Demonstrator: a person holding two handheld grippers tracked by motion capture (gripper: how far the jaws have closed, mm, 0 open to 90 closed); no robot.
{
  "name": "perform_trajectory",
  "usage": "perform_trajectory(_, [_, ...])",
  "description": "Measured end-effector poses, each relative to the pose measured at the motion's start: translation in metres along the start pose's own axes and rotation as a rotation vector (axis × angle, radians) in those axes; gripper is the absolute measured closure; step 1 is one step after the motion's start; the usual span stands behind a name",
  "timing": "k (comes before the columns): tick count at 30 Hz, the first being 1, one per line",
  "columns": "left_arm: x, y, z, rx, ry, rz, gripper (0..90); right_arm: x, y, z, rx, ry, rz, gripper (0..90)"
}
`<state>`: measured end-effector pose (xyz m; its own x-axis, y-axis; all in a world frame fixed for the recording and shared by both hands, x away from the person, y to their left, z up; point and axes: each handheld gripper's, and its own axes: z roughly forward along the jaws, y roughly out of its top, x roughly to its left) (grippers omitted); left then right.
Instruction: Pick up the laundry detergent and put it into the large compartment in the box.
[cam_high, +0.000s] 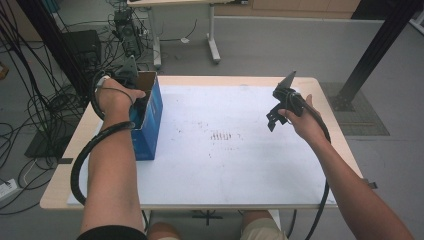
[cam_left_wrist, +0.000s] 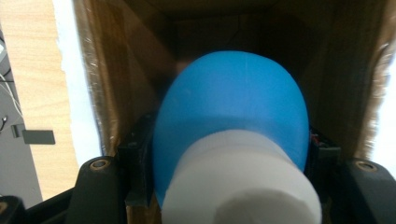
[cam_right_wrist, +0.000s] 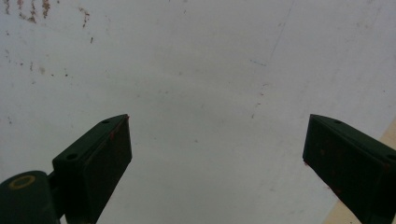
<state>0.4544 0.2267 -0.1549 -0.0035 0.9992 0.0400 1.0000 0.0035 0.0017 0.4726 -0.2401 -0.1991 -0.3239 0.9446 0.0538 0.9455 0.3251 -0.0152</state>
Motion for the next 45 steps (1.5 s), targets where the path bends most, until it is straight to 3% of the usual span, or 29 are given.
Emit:
perform_trajectory(18, [-0.0054, -0.0027, 0.0012, -0.020, 0.012, 0.014, 36.6, 0.0003, -0.0013, -0.0023, -0.003, 0.000, 0.002, 8.0])
perform_trajectory(45, [-0.0018, -0.0011, 0.0020, -0.024, 0.005, 0.018, 36.5, 0.0015, -0.0022, -0.0036, -0.006, -0.003, 0.010, 8.0])
